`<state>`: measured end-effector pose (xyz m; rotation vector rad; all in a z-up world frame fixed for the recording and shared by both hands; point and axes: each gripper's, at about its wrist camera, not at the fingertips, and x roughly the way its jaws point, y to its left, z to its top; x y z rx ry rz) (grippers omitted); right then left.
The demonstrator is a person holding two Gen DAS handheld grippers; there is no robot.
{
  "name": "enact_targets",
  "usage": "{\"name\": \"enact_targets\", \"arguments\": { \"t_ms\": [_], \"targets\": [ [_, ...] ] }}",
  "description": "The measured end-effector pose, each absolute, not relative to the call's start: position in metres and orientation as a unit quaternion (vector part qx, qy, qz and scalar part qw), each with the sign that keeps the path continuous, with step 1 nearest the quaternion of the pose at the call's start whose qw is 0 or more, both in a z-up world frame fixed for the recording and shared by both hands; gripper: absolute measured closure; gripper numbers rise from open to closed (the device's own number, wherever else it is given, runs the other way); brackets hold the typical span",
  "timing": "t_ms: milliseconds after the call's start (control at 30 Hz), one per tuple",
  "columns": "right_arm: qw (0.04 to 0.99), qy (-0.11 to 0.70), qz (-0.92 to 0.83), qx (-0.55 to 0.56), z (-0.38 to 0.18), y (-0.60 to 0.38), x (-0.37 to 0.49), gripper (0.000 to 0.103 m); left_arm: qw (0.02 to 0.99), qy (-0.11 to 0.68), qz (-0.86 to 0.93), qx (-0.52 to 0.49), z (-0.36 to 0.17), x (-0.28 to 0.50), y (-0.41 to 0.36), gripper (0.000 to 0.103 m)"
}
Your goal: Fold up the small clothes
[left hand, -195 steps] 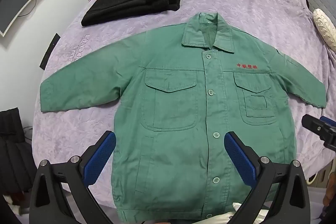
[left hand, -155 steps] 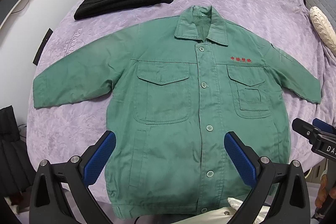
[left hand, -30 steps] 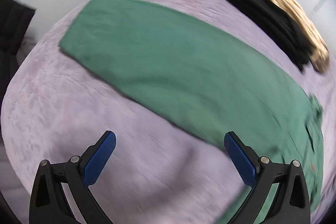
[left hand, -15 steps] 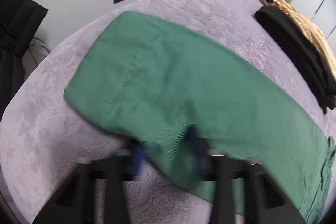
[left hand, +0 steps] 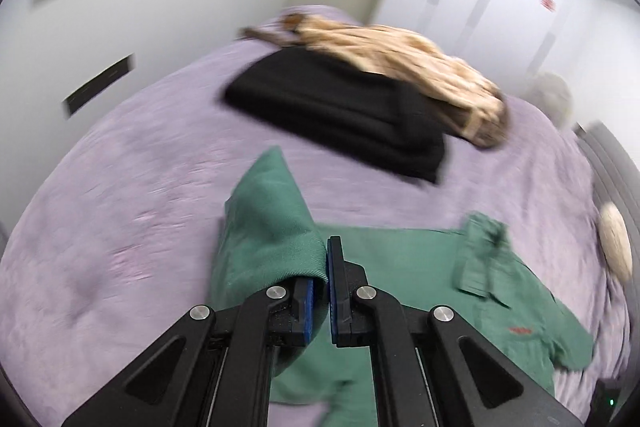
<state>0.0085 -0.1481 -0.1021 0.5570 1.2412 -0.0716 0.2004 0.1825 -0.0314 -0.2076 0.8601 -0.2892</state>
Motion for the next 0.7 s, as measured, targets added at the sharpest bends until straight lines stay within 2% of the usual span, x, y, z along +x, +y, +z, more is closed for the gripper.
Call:
{"name": "enact_targets", "arguments": {
  "t_ms": [167,333,533,600,633,667,700],
  "targets": [
    [0.771,0.560,-0.071,0.295,-0.111,-0.199,-0.010,0.000,0.870,0.419,-0.258,-0.021,-0.031,0.174,0.030,0.096],
    [0.750,0.569,-0.108,0.319,-0.139,-0.242,-0.029,0.000,0.828,0.460,-0.315,0.061,-0.083,0.141,-0.087,0.096],
    [0.735,0.567,-0.137,0.345,-0.154,-0.272,-0.038,0.000,0.803,0.483,-0.295,0.184,-0.153,0.111,-0.135,0.096],
    [0.737,0.564,-0.143,0.344,-0.154,-0.276,-0.035,0.000,0.797,0.488,-0.301,0.190,-0.159,0.107,-0.133,0.078],
    [0.738,0.563,-0.145,0.342,-0.154,-0.278,-0.032,0.000,0.794,0.489,-0.314,0.181,-0.157,0.105,-0.133,0.049],
    [0.740,0.562,-0.147,0.339,-0.152,-0.278,-0.030,0.000,0.792,0.488,-0.324,0.172,-0.156,0.103,-0.133,0.015],
    [0.743,0.560,-0.150,0.334,-0.150,-0.278,-0.027,0.000,0.796,0.481,-0.325,0.172,-0.151,0.100,-0.132,0.002]
  ]
}}
